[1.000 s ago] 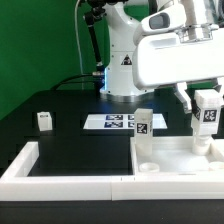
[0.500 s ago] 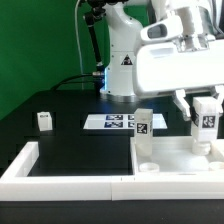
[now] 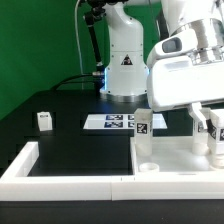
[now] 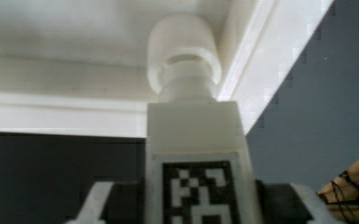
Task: Assemble square table
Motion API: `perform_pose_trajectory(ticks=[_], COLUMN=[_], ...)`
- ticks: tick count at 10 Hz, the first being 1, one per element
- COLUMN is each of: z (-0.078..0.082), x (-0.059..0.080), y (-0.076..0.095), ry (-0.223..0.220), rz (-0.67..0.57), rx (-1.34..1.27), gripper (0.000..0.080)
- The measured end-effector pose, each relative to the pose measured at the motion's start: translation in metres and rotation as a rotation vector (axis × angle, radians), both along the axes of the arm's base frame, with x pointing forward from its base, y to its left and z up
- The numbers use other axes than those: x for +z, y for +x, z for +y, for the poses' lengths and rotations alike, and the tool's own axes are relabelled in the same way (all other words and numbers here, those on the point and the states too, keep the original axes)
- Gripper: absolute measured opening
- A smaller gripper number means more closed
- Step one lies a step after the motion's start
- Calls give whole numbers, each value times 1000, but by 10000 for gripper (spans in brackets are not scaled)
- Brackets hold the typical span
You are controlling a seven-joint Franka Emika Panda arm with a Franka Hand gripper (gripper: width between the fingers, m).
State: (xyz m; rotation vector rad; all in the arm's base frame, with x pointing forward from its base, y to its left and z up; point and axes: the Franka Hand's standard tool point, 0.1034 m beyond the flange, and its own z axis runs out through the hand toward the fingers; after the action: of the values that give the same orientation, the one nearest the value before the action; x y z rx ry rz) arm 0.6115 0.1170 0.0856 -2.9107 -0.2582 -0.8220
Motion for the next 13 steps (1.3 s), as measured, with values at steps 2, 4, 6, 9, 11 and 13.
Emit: perform_pose_trajectory(ticks=[2, 4, 6, 9, 11, 13], z=[0, -1, -1, -1, -1, -1], x=[-1, -10, -13, -13, -13, -13], y=[1, -1, -1, -1, -1, -1], ry=[-1, 0, -1, -2, -2, -2], rz=[-6, 4, -3, -5, -4, -3], rx=[-1, -4, -6, -7, -7, -7], gripper=[288, 288, 288, 288, 491, 611])
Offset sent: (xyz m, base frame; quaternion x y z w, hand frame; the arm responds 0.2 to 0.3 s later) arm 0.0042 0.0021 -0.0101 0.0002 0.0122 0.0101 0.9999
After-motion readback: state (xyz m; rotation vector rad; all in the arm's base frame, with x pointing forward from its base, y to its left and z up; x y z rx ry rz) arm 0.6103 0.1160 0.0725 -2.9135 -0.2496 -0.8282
